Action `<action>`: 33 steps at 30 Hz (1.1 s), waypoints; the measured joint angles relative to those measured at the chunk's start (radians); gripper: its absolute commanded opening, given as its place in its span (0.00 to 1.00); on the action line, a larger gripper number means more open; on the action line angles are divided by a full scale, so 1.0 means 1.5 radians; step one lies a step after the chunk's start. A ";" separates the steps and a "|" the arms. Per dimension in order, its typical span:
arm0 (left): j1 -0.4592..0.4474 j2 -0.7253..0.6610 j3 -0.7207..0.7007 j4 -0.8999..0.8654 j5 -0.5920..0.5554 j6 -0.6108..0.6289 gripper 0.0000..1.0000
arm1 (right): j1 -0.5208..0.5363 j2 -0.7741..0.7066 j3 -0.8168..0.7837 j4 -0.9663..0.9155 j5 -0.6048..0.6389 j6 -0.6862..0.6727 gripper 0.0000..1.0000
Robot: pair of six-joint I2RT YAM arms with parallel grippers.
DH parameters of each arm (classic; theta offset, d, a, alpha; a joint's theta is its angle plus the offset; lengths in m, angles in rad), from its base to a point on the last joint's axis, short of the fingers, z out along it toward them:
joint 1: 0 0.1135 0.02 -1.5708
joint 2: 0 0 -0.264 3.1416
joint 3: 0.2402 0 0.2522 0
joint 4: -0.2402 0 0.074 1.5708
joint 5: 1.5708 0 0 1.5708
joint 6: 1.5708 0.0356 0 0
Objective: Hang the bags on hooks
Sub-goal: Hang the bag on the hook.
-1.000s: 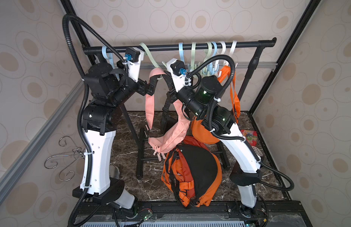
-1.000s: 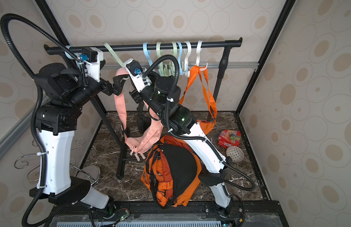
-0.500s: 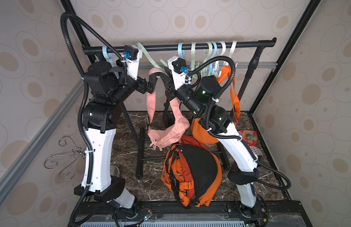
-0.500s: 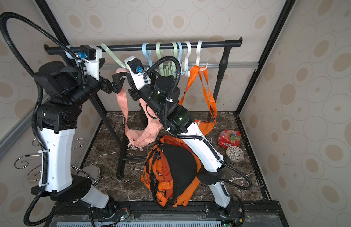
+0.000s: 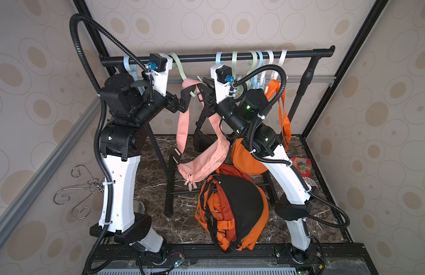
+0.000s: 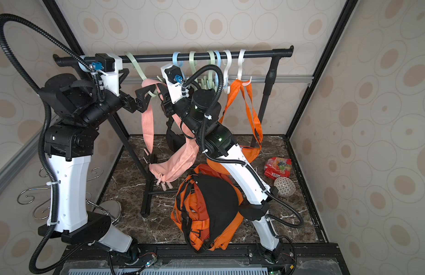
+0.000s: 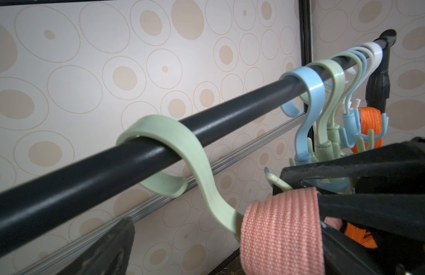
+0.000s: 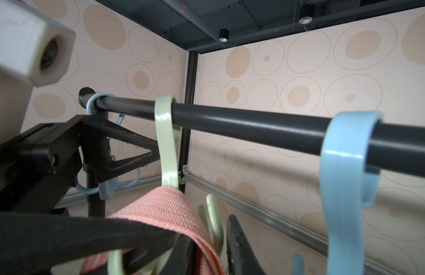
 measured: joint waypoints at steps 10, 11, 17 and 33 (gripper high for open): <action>0.007 0.009 0.000 0.011 0.015 -0.050 1.00 | -0.002 0.009 0.006 -0.001 -0.001 0.004 0.20; 0.007 0.011 0.000 0.014 0.015 -0.058 1.00 | -0.002 0.010 0.006 -0.001 0.000 0.004 0.20; 0.013 0.014 -0.002 0.025 0.005 -0.105 1.00 | -0.002 0.012 0.000 0.001 0.002 0.003 0.19; 0.132 -0.002 -0.092 0.148 0.203 -0.300 1.00 | 0.013 0.012 -0.010 0.004 -0.012 -0.003 0.16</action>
